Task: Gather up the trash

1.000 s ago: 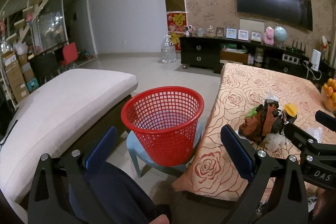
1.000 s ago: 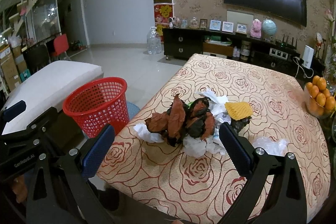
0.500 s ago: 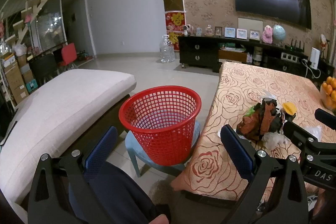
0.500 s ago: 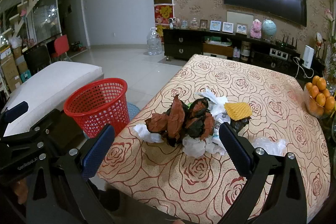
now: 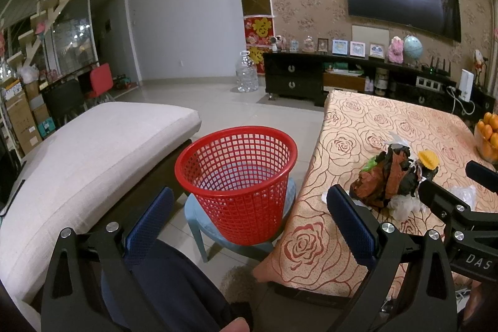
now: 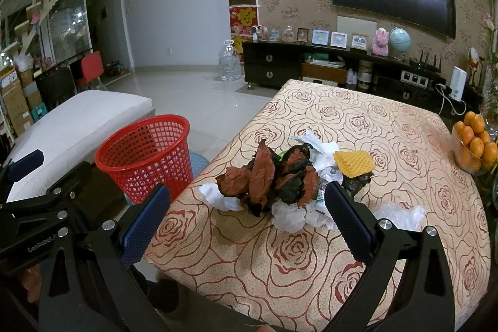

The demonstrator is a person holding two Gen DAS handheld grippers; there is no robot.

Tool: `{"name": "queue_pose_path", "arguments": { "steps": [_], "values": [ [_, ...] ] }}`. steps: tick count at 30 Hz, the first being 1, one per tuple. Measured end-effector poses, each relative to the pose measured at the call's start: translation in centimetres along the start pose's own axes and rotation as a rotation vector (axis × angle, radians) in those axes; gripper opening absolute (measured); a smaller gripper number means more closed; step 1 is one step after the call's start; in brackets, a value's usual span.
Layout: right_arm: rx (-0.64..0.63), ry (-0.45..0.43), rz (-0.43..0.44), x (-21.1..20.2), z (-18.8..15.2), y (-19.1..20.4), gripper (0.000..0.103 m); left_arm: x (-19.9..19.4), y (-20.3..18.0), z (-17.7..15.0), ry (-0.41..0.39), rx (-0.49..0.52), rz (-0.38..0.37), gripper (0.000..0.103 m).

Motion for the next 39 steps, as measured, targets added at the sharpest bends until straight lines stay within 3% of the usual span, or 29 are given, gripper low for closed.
{"name": "queue_pose_path", "arguments": {
  "steps": [28,39],
  "values": [
    [0.011,-0.001,-0.01,0.0,-0.3,-1.0,0.096,1.0,-0.1,-0.7,0.024,0.01,-0.01,0.095],
    [0.161,0.043,-0.143,0.3,-0.6,-8.0,0.096,4.3,-0.3,-0.9,0.099,0.021,-0.072,0.095]
  ]
}}
Point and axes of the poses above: each gripper's, at about its wrist camera, not at the fingertips, and x roughly the way its jaws point, y to its left, z to its top, the point moved 1 cm from there along x, roughly the way its jaws point, and after that the axes turned 6 degrees about -z, right-handed, at the moved point
